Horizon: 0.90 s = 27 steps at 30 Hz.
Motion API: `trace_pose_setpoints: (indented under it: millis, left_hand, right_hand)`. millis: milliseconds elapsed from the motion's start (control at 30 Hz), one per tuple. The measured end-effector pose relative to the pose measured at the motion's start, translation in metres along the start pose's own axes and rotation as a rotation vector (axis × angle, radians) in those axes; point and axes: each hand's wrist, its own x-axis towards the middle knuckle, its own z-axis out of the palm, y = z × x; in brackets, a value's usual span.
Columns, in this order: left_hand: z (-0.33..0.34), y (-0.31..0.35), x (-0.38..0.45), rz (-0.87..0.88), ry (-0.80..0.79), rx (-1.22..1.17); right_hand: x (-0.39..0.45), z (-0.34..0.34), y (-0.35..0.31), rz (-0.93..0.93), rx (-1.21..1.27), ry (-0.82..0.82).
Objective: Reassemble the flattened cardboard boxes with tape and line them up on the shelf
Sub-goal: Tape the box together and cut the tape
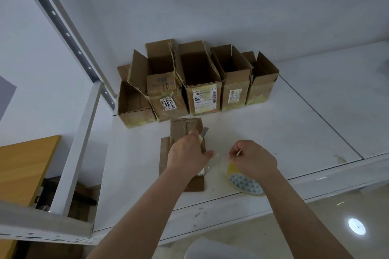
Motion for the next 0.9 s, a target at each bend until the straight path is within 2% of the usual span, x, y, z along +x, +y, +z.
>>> trace_pose_setpoints:
  millis: [100,200,300,433,567,667,733,800,833,900]
  left_hand:
    - [0.001,-0.002,0.003,-0.007,-0.015,-0.036]
    - [-0.001,-0.01,0.003,-0.021,-0.035,-0.105]
    - [-0.002,-0.018,0.003,-0.021,-0.022,-0.113]
    - [0.001,-0.008,0.006,-0.014,-0.003,0.079]
    - [0.007,0.009,0.004,-0.056,0.02,0.264]
    - [0.005,0.014,0.001,-0.07,0.005,0.273]
    - [-0.003,0.01,-0.002,-0.059,-0.013,0.166]
    - [-0.012,0.003,-0.006,-0.092,-0.009,-0.108]
    - [-0.015,0.003,-0.01,-0.098,0.028,-0.255]
    - [-0.017,0.014,-0.017,-0.033,0.102,-0.366]
  right_hand:
    - [0.001,0.005,-0.001,0.019,-0.065,0.009]
    - [0.001,0.006,-0.001,0.059,-0.018,-0.008]
    - [0.003,-0.016,0.013,0.168,0.075,0.076]
    - [0.002,-0.033,0.035,0.191,0.117,0.146]
    - [-0.003,-0.022,0.035,0.098,0.097,0.164]
    - [-0.006,-0.02,0.037,0.048,0.374,0.15]
    - [-0.011,-0.021,0.038,-0.006,0.564,0.14]
    - [-0.016,-0.025,0.037,-0.077,0.635,0.135]
    - [-0.018,-0.027,0.035,-0.111,0.653,0.132]
    - [-0.021,-0.032,0.03,-0.164,0.689,0.12]
